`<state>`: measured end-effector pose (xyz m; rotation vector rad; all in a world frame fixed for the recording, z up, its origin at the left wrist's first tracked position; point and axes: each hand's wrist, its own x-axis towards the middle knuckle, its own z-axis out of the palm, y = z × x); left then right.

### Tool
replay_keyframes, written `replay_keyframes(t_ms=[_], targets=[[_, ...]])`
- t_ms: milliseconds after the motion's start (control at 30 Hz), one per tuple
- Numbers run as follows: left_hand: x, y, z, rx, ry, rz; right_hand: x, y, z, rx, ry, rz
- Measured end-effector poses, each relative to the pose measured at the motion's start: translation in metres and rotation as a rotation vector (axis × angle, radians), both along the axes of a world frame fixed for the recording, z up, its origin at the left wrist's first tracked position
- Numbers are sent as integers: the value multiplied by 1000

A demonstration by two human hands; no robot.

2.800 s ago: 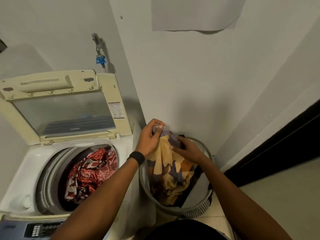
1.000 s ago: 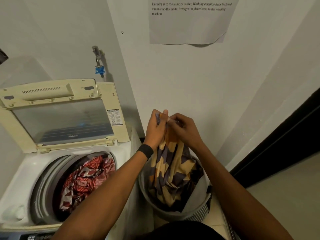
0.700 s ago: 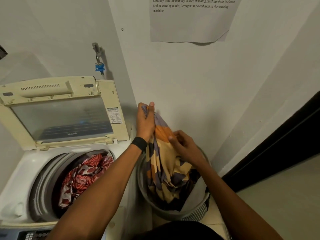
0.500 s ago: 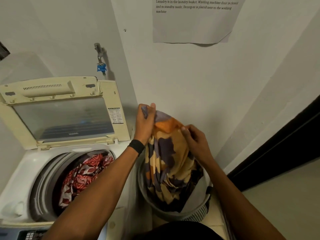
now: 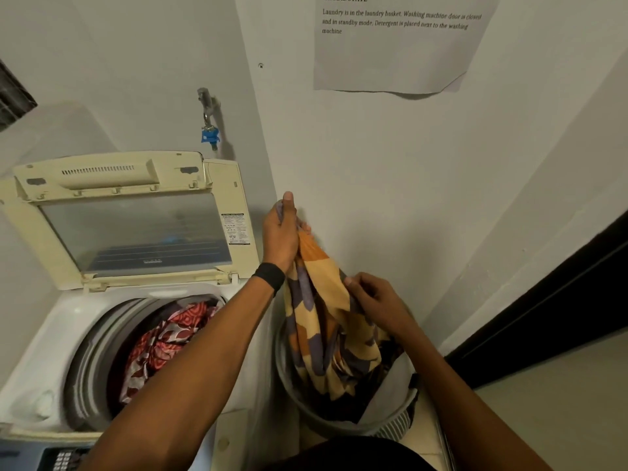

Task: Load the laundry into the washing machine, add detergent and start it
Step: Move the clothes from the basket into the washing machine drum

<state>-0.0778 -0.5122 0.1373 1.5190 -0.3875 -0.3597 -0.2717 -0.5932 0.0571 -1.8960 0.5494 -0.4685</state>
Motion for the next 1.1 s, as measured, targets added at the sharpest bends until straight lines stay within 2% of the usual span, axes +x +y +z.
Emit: replay_keyframes(t_ms=[133,233,333,400,533,667,767,900,1000,1100], targets=[[-9,2,-9,32,-106,-56,-7,-10,20,-2,-99,-119],[-27,1,-15,58,-164,-214,8,-16,60,-29,-232,-94],[-45,-1,-14,103,-223,-347,31,-17,81,-142,-197,-20],[-49,-4,-14,104,-227,-383,39,-17,82,-143,-194,-30],[-37,-4,-6,155,-271,-201,34,-16,69,-91,-181,-40],[-10,1,6,42,-209,-36,8,-12,25,-38,28,53],[1,5,6,17,-228,-11,-7,-10,18,78,-32,-44],[-20,9,-7,45,-243,-169,1,-14,59,50,-222,-136],[-44,2,-10,45,-222,-334,28,-15,80,-84,-194,-50],[-52,-5,-8,72,-146,-404,40,-14,82,-71,-148,-50]])
